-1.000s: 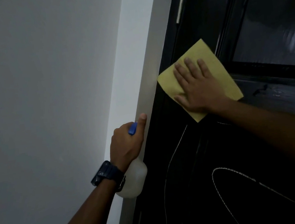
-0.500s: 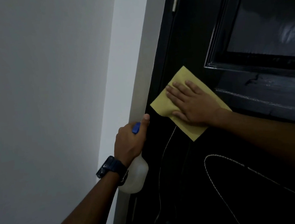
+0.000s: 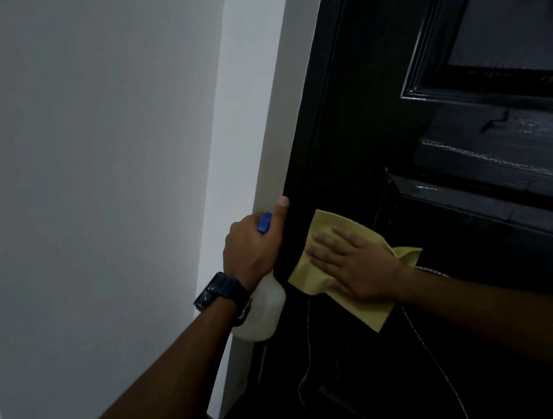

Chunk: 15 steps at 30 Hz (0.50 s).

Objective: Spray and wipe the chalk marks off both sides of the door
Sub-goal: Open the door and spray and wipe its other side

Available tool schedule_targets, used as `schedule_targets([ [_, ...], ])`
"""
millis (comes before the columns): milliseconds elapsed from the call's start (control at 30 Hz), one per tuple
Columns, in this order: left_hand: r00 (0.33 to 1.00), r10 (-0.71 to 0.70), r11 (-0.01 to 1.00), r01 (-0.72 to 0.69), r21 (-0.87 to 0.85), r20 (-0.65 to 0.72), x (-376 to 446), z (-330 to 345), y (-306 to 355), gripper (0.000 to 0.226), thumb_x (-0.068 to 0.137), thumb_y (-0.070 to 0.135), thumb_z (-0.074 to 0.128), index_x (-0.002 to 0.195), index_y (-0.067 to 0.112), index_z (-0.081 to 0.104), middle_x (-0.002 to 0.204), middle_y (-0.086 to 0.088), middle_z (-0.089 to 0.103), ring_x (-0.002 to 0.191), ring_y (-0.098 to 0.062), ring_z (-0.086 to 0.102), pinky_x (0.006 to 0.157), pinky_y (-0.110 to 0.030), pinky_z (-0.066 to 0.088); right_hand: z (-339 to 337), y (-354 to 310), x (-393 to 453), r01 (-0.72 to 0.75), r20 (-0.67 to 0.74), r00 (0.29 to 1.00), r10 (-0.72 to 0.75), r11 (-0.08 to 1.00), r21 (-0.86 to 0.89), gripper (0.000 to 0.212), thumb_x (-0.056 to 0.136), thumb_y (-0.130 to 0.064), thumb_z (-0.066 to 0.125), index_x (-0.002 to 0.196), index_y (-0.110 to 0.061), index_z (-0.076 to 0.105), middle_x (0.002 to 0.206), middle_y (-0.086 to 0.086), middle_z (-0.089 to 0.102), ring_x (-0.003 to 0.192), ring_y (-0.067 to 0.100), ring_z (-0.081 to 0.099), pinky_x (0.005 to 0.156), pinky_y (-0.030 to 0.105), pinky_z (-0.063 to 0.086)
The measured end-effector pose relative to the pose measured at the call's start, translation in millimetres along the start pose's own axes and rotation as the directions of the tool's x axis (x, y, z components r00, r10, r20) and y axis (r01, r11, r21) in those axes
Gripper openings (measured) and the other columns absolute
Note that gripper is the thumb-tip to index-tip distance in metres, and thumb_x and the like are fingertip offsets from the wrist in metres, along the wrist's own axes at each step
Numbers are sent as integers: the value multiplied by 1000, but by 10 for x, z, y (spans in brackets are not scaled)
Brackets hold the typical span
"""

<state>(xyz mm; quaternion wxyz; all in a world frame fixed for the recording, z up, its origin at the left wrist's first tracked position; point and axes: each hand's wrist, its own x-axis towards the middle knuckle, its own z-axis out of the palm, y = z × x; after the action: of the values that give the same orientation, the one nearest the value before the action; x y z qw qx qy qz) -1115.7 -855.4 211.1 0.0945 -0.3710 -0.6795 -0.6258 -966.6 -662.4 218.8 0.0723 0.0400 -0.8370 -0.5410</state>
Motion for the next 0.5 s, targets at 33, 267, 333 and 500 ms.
schedule_targets([
  [33, 1000, 2, 1000, -2, 7, 4, -16, -7, -19, 105, 74, 98, 20, 64, -1, 55, 60, -12, 65, 58, -30, 63, 65, -51, 54, -3, -32, -14, 0, 16, 1000, 0, 1000, -14, 64, 99, -48, 25, 145, -12, 52, 152, 7, 49, 145, 31, 39, 119, 52, 13],
  [267, 998, 7, 998, -11, 69, 63, -150, -64, -60, 98, 78, 94, 24, 63, 0, 48, 61, -15, 66, 59, -32, 64, 62, -51, 52, -312, 586, 132, -412, -55, 911, 409, 909, -65, 79, 97, -57, 19, 157, -7, 28, 165, 14, 23, 153, 33, 19, 122, 57, 6],
  [333, 997, 20, 997, -25, 69, 73, -169, -35, -71, 93, 79, 93, 25, 59, 4, 46, 61, -16, 65, 59, -33, 63, 61, -52, 51, -436, 849, 156, -459, -48, 889, 456, 885, -82, 82, 97, -61, 14, 159, -6, 18, 167, 14, 14, 154, 32, 9, 123, 57, 2],
  [500, 998, 32, 998, -35, 59, 48, -127, 49, 9, 103, 80, 94, 23, 64, -4, 53, 60, -16, 64, 58, -31, 62, 63, -53, 50, -415, 694, 151, -505, -90, 862, 499, 860, -73, 72, 104, -51, 22, 159, -5, 16, 167, 16, 9, 155, 34, 6, 123, 56, 8],
])
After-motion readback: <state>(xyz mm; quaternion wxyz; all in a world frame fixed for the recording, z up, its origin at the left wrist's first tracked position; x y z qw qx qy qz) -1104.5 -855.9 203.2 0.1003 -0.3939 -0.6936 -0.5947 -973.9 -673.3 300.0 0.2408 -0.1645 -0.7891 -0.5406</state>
